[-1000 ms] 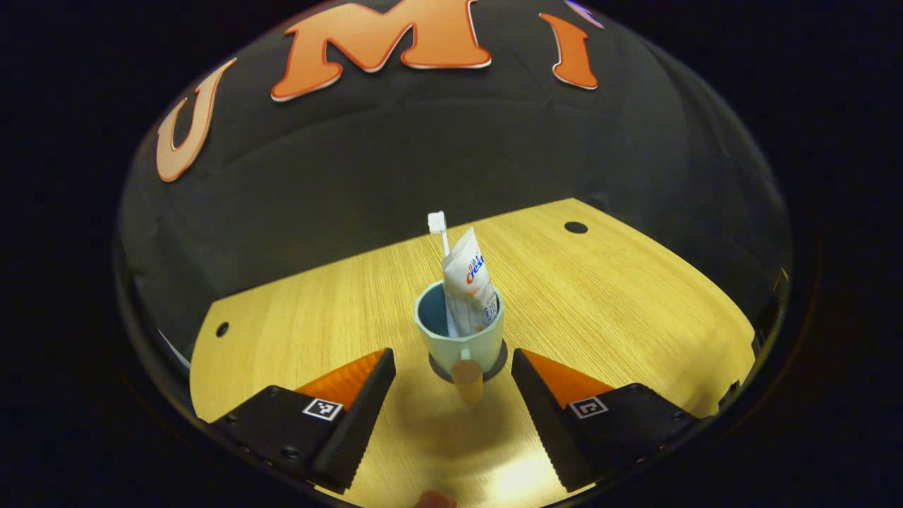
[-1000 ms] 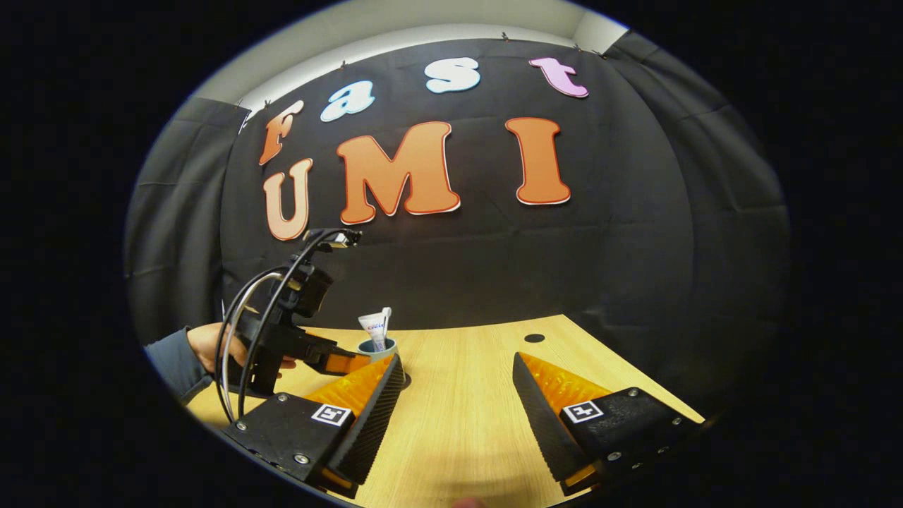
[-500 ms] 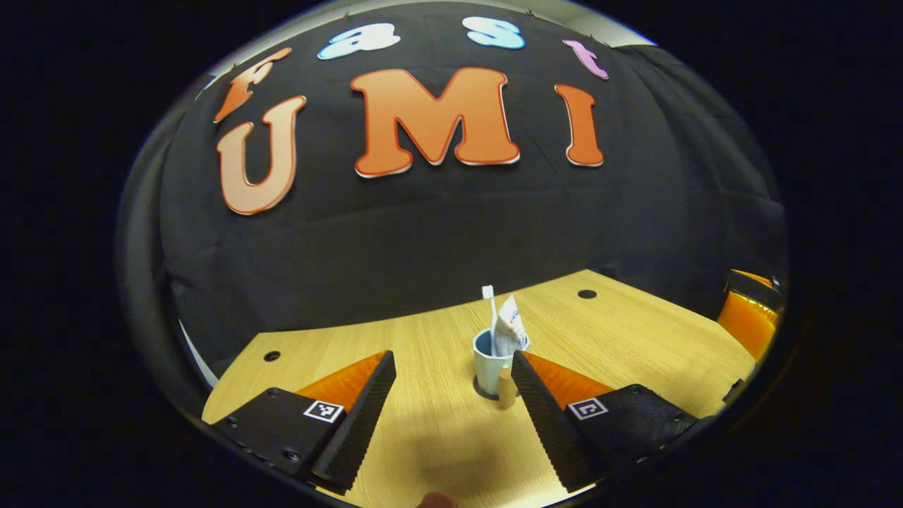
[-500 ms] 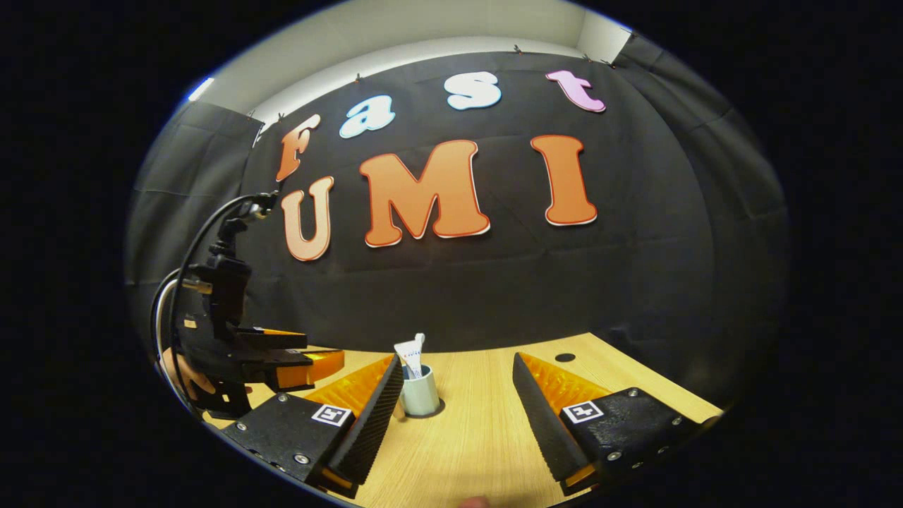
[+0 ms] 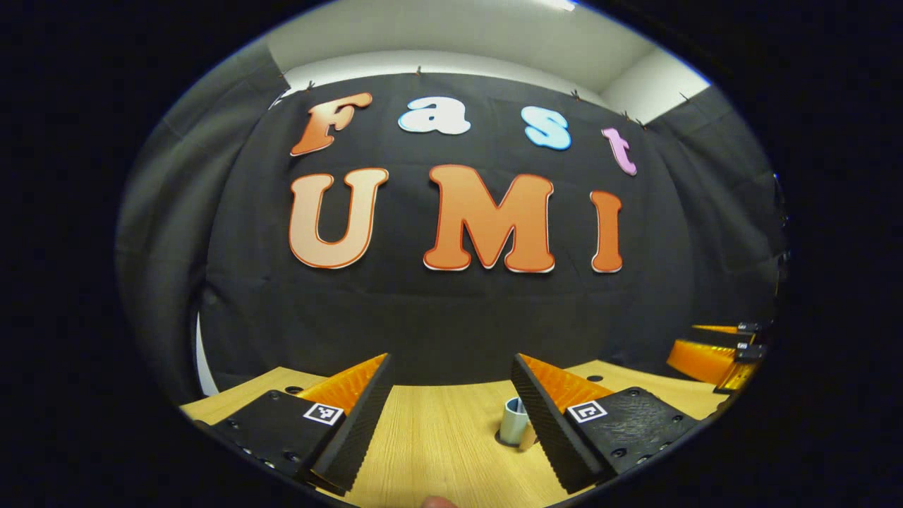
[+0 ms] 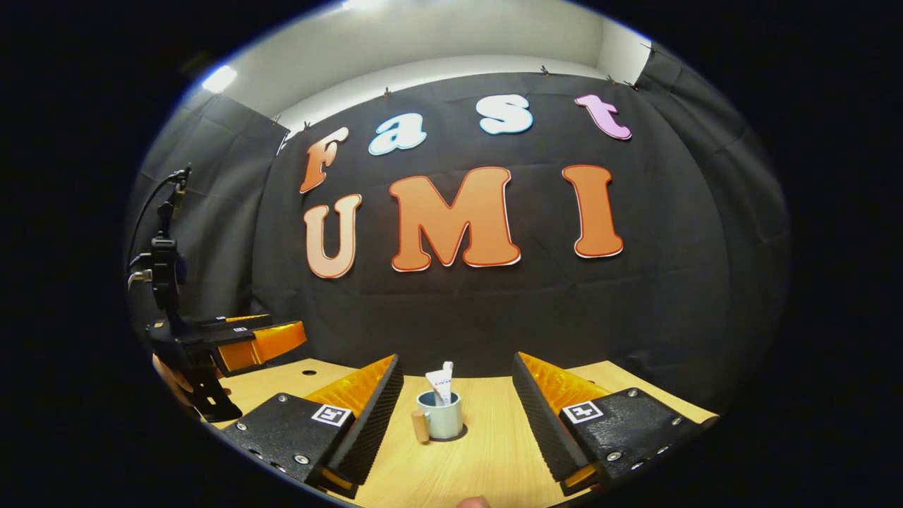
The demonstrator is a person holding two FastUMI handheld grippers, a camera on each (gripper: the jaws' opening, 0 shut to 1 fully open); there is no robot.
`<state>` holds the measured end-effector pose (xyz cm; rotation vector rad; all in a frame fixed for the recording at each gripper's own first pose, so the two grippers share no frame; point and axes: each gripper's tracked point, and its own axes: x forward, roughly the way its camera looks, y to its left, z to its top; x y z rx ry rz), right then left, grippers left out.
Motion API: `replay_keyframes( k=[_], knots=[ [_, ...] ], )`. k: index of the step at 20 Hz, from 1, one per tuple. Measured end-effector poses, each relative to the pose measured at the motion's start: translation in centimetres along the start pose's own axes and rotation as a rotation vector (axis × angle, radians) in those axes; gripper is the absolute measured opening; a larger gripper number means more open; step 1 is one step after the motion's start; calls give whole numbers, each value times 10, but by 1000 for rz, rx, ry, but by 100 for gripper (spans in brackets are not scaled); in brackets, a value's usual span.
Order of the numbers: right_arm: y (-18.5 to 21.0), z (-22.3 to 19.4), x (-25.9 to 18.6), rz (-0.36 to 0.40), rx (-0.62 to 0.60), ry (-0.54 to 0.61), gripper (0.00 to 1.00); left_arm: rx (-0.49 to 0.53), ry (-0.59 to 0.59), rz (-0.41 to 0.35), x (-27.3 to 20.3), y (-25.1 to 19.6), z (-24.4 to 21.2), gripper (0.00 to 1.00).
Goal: Put the toothbrush and toothpaste on the desktop into the cup, then pick up the cup and place it on the coaster on the desktop.
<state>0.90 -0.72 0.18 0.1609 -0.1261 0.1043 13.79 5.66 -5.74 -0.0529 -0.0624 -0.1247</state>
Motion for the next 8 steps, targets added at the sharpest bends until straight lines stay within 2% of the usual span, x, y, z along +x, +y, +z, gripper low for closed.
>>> replay_keyframes(
  k=[3,8],
  knots=[
    [10,2,3,10,-22,-3,93,32,-28,54,-8,21,7,99],
    [21,3,12,20,-27,-5,93,40,-40,92,-20,36,3,99]
  ],
)
